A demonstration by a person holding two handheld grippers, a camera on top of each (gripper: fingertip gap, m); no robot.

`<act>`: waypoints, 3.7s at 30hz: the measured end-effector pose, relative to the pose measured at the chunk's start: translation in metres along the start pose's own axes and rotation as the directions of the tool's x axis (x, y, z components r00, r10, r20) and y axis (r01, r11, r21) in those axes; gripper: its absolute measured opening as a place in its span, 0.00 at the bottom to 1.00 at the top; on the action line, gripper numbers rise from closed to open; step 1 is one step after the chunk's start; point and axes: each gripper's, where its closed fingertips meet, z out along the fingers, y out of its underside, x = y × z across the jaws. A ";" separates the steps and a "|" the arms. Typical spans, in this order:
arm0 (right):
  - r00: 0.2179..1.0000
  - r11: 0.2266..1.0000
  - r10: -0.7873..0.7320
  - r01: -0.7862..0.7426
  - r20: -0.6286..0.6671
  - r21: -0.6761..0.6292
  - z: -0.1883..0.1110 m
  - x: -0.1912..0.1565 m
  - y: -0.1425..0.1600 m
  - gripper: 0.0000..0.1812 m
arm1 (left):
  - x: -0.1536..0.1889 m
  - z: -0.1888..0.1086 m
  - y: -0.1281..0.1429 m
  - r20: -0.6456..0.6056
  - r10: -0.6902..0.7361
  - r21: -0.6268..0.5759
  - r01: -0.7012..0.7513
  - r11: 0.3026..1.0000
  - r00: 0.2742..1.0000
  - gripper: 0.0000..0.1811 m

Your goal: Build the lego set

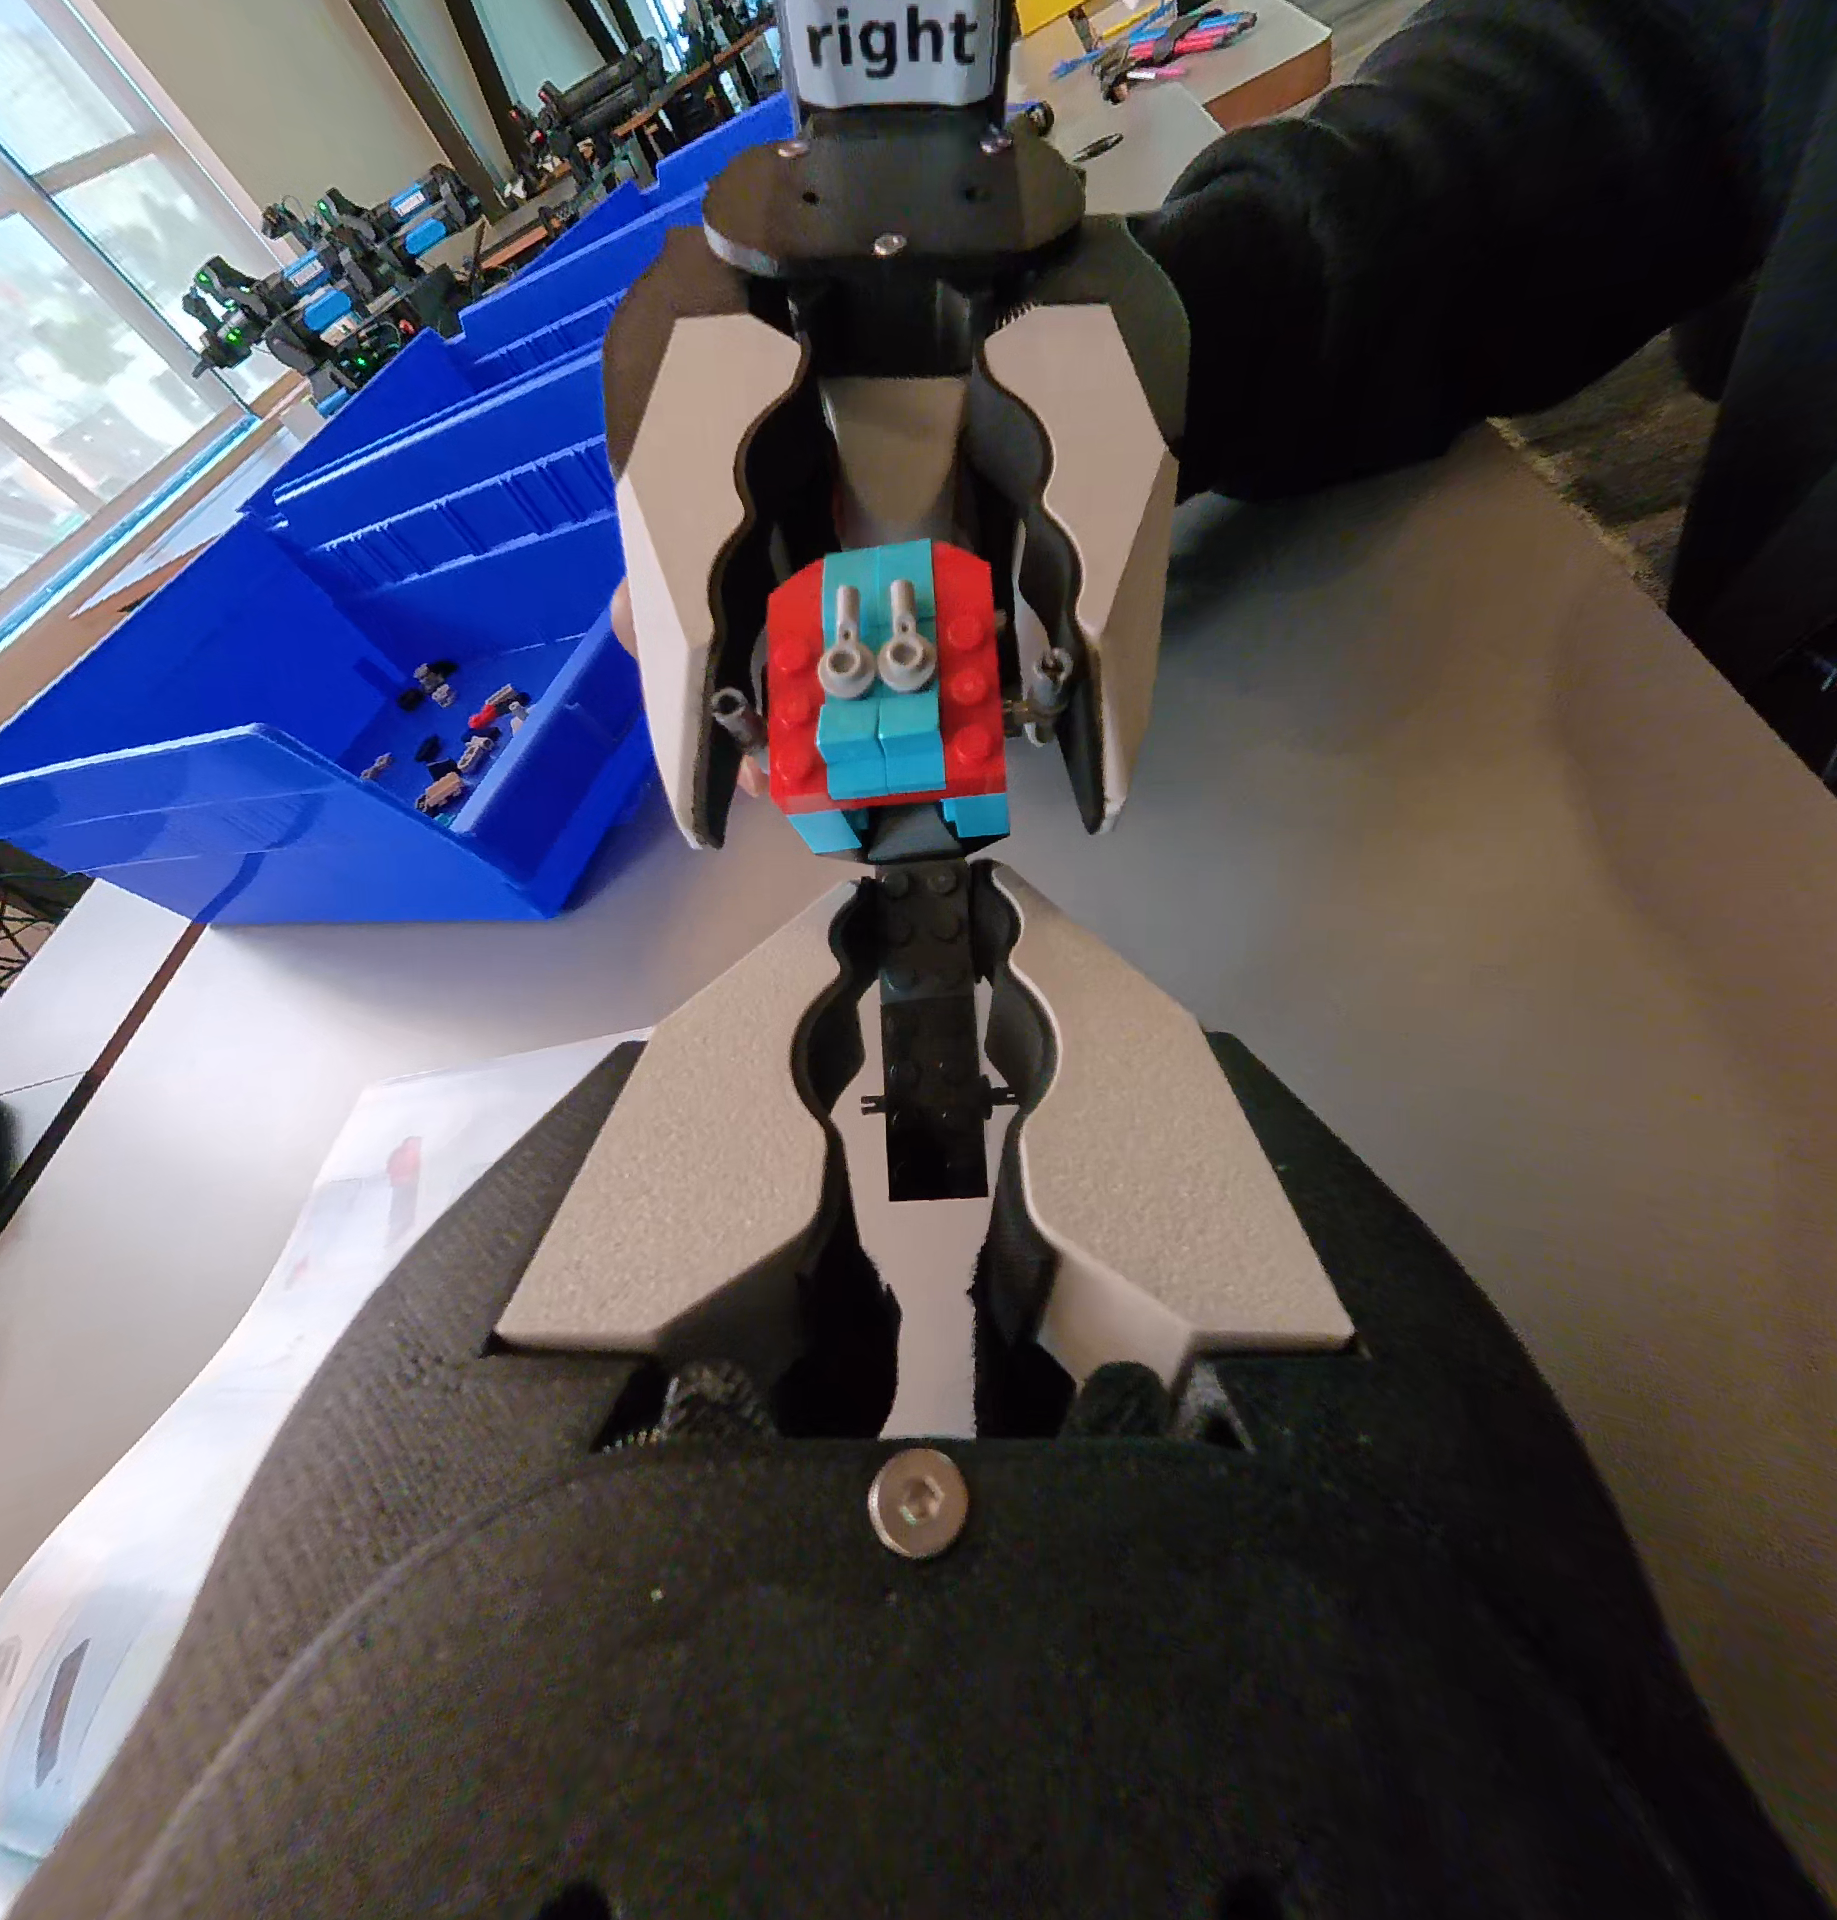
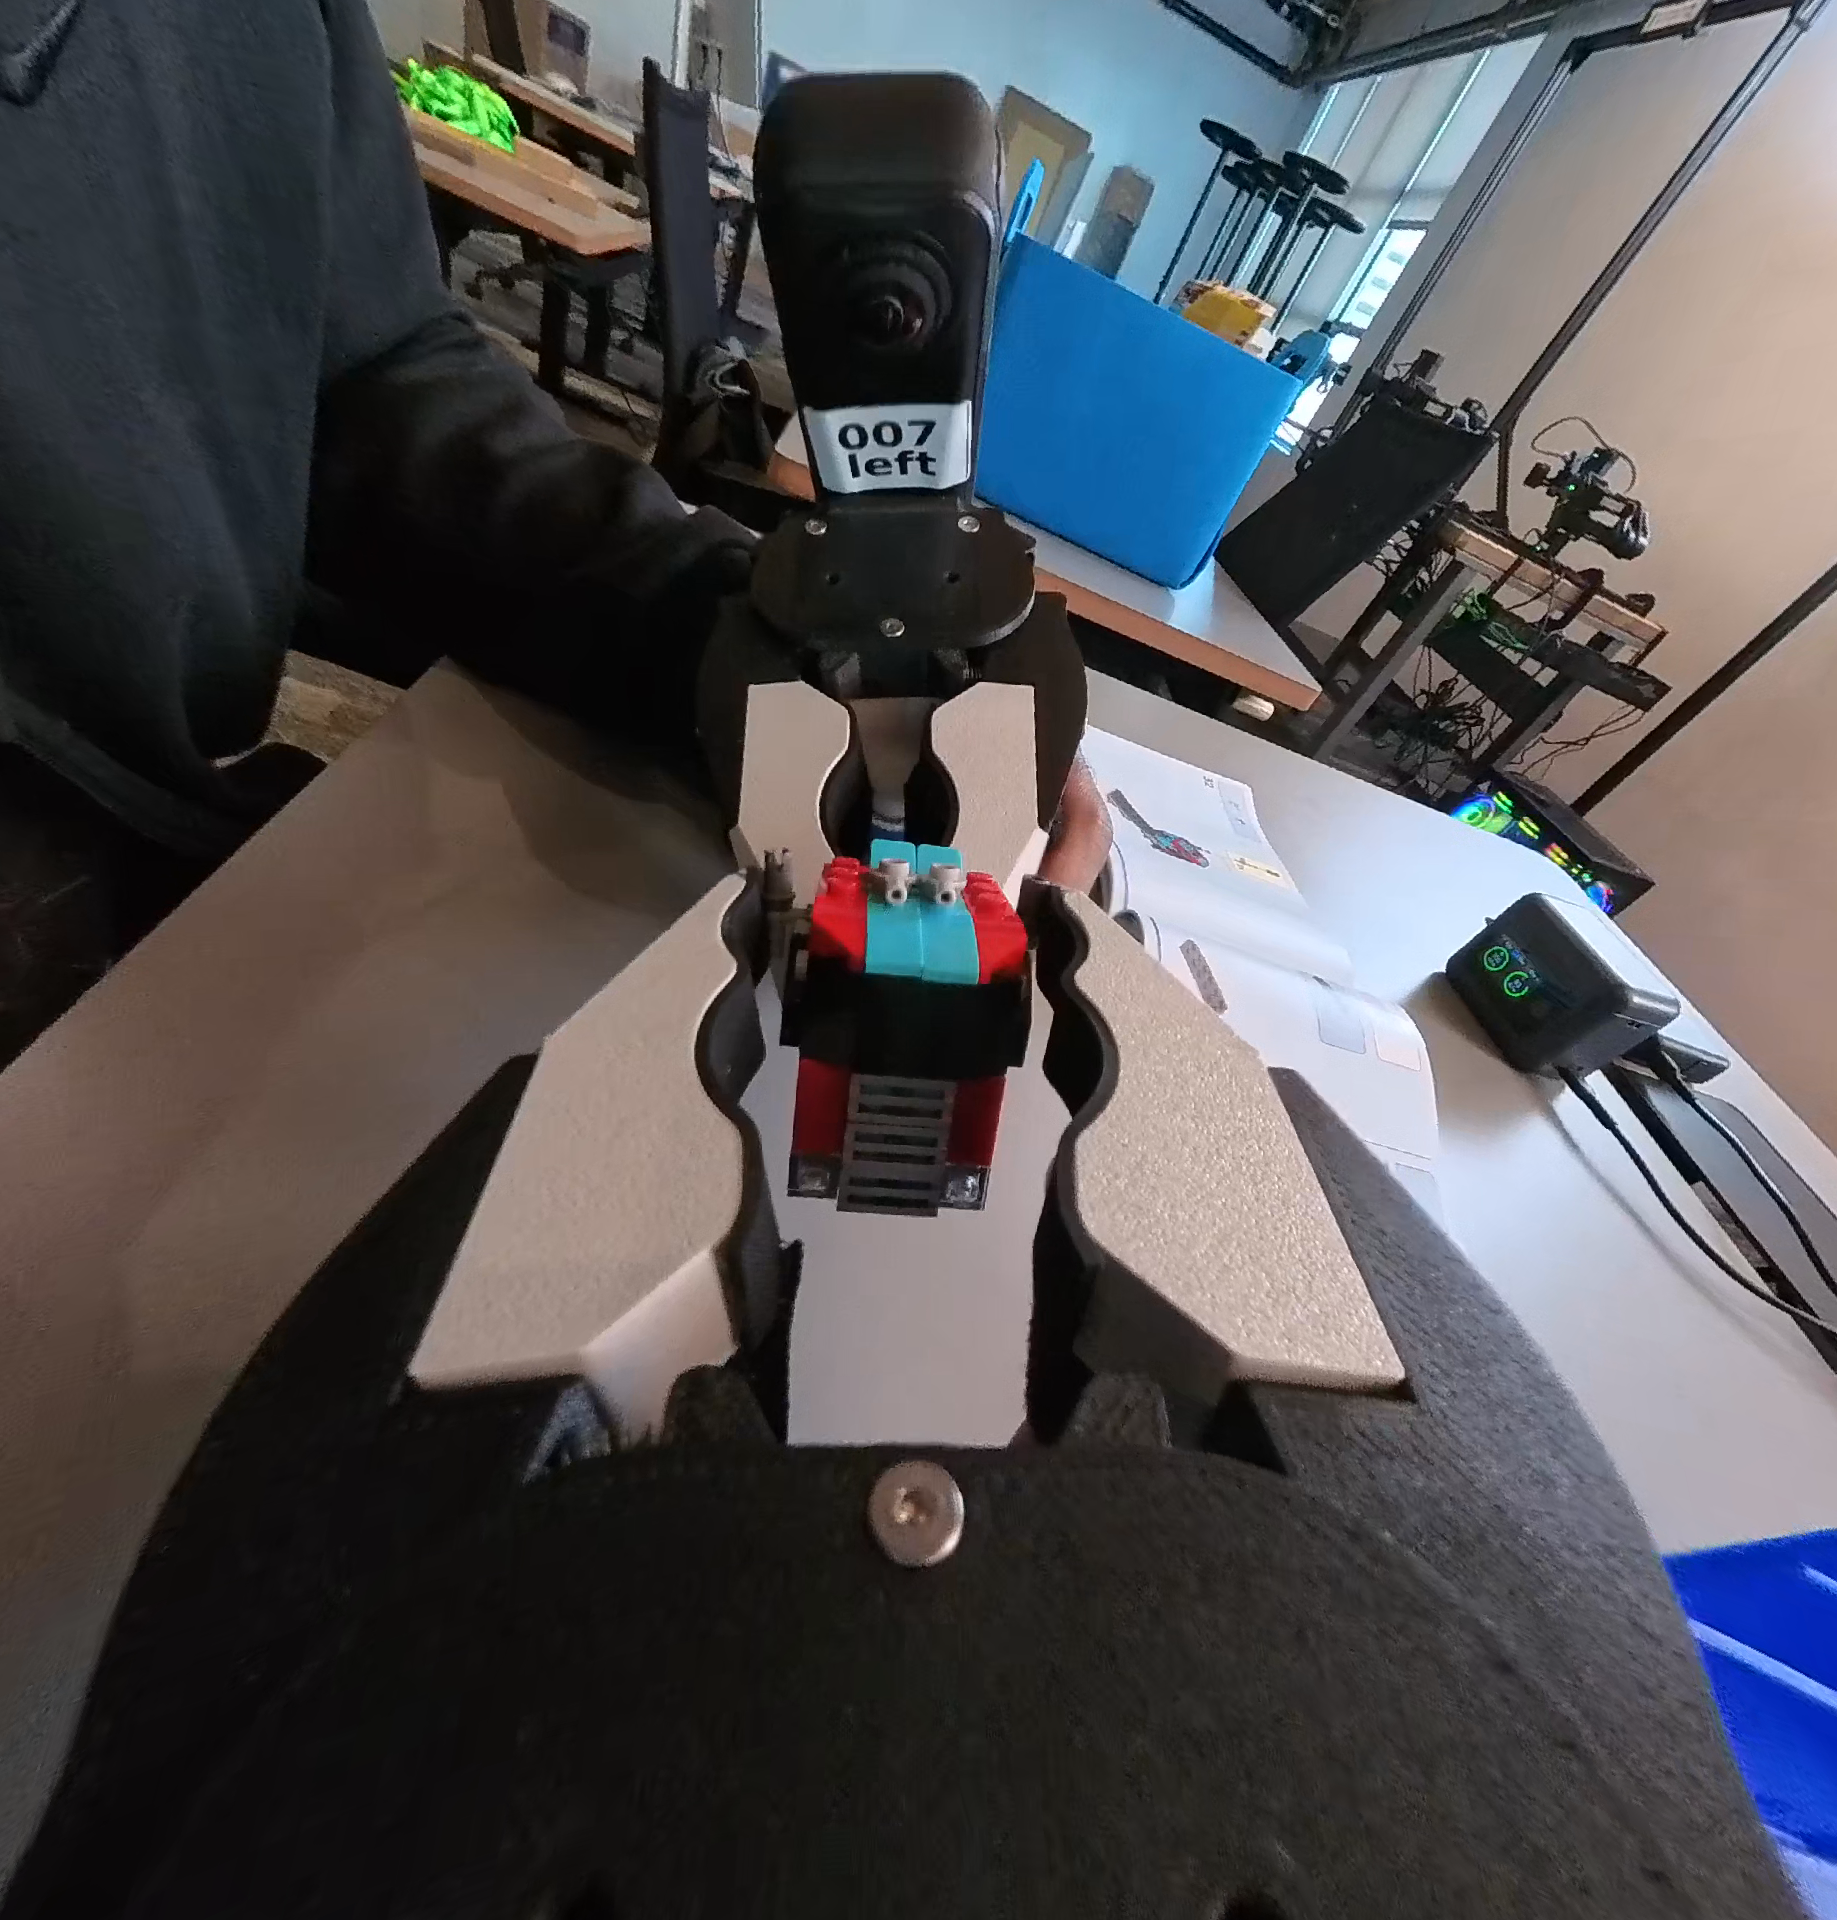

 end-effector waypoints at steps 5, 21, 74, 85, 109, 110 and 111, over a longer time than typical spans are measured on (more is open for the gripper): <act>1.000 1.000 0.018 -0.018 -0.002 -0.001 0.001 0.001 0.002 0.29 | 0.001 0.000 0.002 -0.003 0.000 -0.012 0.000 1.000 1.000 0.09; 0.999 0.999 0.013 -0.015 -0.046 -0.040 0.002 0.008 0.009 0.29 | -0.007 0.000 0.008 0.039 -0.017 -0.049 0.019 0.999 0.999 0.09; 0.997 0.995 -0.023 0.016 -0.069 -0.094 0.006 0.010 0.019 0.33 | -0.009 0.004 0.019 0.064 0.000 -0.127 0.009 0.992 0.998 0.10; 0.998 0.991 -0.040 0.034 -0.039 -0.133 0.005 0.005 0.024 0.30 | -0.007 0.006 0.027 0.057 0.014 -0.173 -0.004 0.985 0.998 0.09; 0.998 0.985 -0.060 0.054 -0.036 -0.163 0.006 0.004 0.031 0.30 | -0.005 0.007 0.025 0.046 0.011 -0.167 -0.003 0.986 0.999 0.09; 0.998 0.985 -0.061 0.054 -0.036 -0.162 0.006 0.004 0.030 0.30 | -0.005 0.007 0.025 0.046 0.012 -0.169 -0.004 0.986 0.999 0.09; 0.997 0.985 -0.062 0.055 -0.035 -0.163 0.007 0.003 0.031 0.30 | -0.005 0.007 0.026 0.046 0.013 -0.170 -0.005 0.985 0.999 0.09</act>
